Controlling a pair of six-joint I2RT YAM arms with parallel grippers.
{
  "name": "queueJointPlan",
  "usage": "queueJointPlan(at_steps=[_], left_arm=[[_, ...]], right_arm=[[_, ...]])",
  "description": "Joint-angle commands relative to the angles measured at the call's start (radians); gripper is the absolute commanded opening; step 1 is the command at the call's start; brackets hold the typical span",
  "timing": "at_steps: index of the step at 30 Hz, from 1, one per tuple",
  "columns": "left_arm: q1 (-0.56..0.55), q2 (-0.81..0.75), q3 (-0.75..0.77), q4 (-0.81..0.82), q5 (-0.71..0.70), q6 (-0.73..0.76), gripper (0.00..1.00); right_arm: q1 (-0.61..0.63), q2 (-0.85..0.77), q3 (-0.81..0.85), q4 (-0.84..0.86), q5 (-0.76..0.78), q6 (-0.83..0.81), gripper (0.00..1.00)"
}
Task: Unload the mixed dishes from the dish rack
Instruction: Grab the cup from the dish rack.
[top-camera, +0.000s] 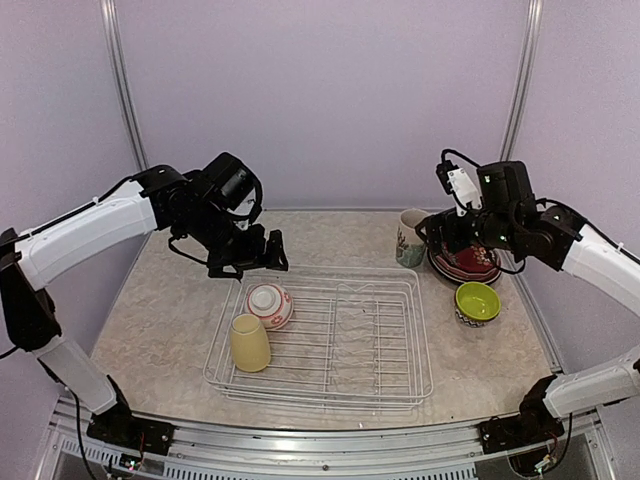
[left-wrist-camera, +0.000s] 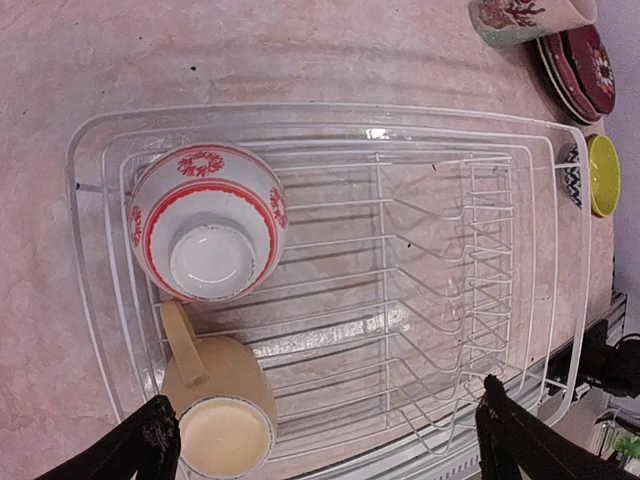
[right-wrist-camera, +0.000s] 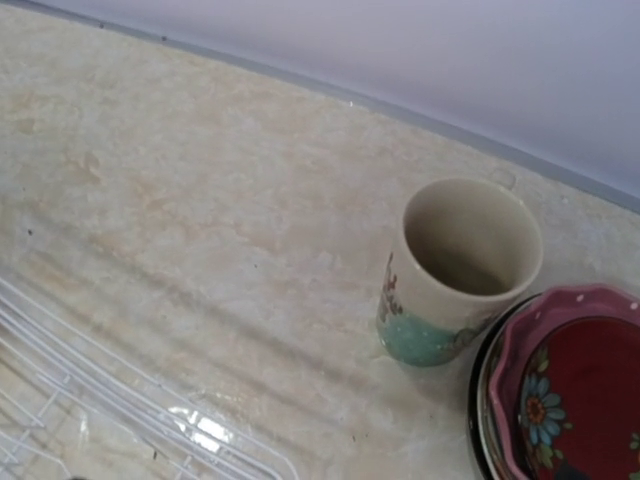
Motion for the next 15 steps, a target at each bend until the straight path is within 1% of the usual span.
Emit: queueJointPlan(at_steps=[1,3,8,15], left_arm=[[-0.062,0.017,0.023,-0.154,-0.198,-0.269,0.99],[-0.089,0.039,0.04,-0.202,-0.243,-0.331,0.99],[-0.146,0.1,0.059,-0.263,-0.288,-0.469,0.99],[-0.162,0.123,0.014,-0.276,-0.309,-0.574,0.99]], right_arm=[[0.006,-0.011,-0.034,0.036,0.002,-0.013,0.98],[0.006,-0.016,-0.046,0.037,0.01,-0.018,0.98],[0.006,-0.037,-0.086,0.058,0.001,-0.019,0.98],[0.006,-0.047,-0.103,0.061,-0.003,-0.027,0.98]])
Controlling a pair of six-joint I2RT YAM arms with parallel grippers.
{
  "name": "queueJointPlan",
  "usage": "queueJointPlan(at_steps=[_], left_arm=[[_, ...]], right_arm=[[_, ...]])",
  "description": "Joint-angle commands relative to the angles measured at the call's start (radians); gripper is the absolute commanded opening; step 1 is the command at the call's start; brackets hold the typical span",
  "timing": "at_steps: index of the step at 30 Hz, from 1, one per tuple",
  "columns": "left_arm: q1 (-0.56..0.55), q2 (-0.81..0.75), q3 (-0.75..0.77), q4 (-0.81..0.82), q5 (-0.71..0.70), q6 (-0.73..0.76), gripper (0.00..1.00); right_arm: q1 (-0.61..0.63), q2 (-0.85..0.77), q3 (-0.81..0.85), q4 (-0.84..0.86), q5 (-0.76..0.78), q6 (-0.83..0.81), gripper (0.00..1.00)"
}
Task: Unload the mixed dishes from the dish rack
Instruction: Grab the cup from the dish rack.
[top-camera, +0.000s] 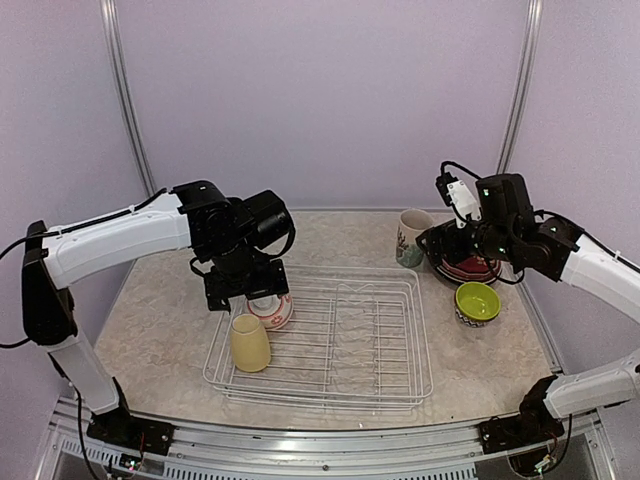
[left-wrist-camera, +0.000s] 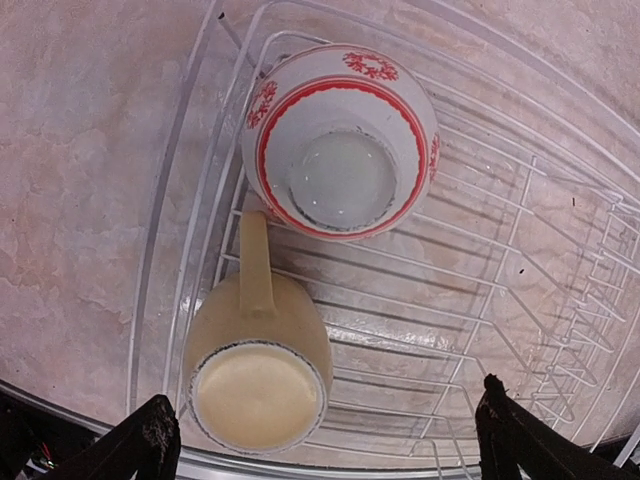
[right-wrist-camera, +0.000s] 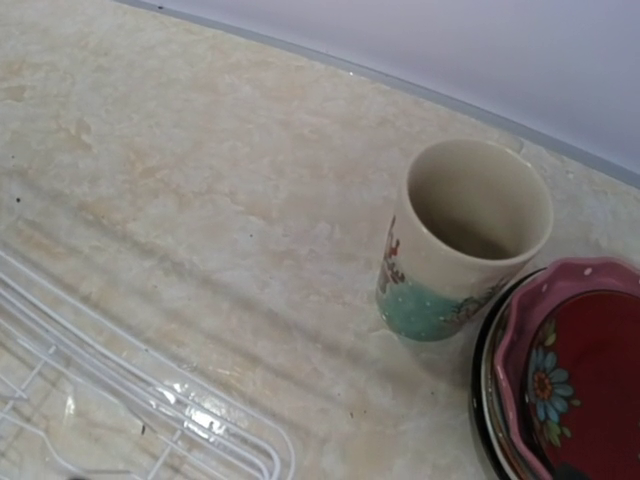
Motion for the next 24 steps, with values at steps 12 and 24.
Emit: queueJointPlan(at_steps=[12,24], left_arm=[[-0.004,0.084,-0.062,-0.033,-0.021,-0.115,0.99],[-0.007,0.127,-0.113,-0.005,0.003,-0.112,0.9]], right_arm=[[0.006,-0.023,-0.017,0.031,-0.018,-0.006,0.98],[0.005,-0.005,-0.033,0.054,-0.034,0.005,0.98]])
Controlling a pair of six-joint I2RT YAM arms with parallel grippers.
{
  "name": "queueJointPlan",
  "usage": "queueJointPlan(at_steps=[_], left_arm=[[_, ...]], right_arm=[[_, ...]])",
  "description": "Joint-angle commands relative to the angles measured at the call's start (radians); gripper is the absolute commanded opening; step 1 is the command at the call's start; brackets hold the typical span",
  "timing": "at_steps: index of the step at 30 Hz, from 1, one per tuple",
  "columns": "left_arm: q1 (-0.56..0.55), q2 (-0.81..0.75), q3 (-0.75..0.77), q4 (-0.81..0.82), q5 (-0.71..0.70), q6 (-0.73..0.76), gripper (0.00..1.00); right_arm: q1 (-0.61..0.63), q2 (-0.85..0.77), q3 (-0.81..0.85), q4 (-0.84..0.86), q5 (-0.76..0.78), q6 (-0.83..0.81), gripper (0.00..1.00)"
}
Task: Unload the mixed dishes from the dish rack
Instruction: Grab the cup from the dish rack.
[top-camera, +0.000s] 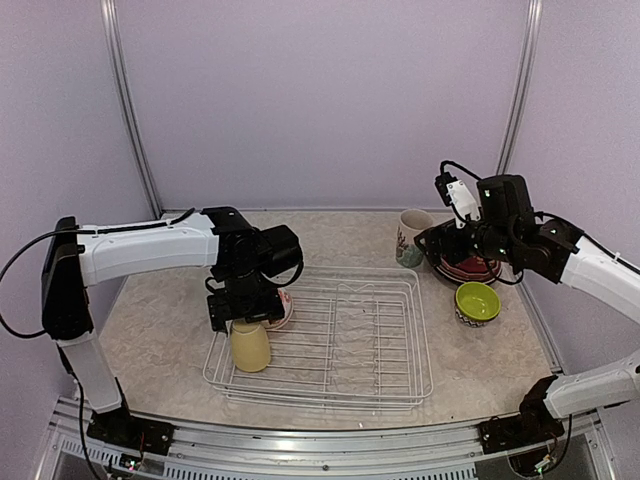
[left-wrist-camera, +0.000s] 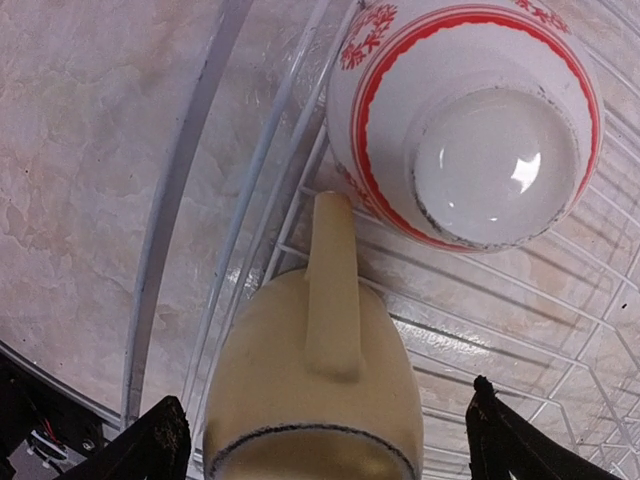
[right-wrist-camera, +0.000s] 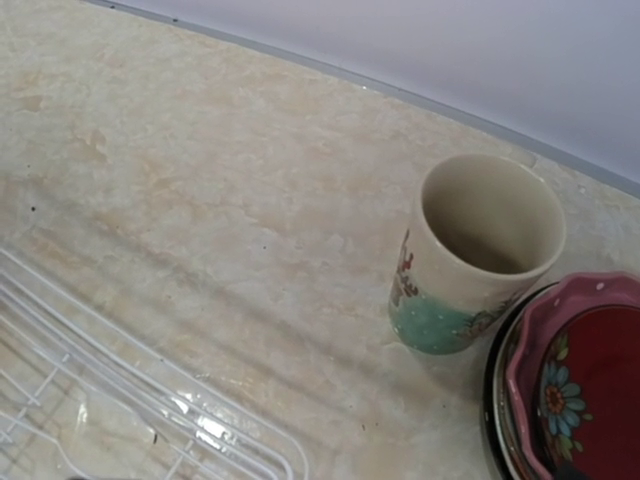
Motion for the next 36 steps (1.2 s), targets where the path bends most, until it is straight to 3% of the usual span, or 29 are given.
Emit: queueJointPlan(at_steps=[1,17,27,36], left_arm=[[-0.006,0.043,-0.015,0.007,0.008,-0.003,0.89],[-0.023,0.106,-0.02,0.009,0.011,0.016,0.87],[-0.033,0.087,-0.002,-0.004,0.011,0.034,0.58],[-0.054,0.002,0.063,-0.023,0.014,0.075,0.47]], right_arm=[[0.006,0.003,-0.023,0.024,-0.015,0.012,0.98],[0.006,-0.006,-0.047,0.037,-0.024,0.026,0.98],[0.006,-0.02,-0.05,0.031,-0.018,0.031,0.98],[0.005,-0.019,-0.047,0.042,-0.026,0.037,0.98]])
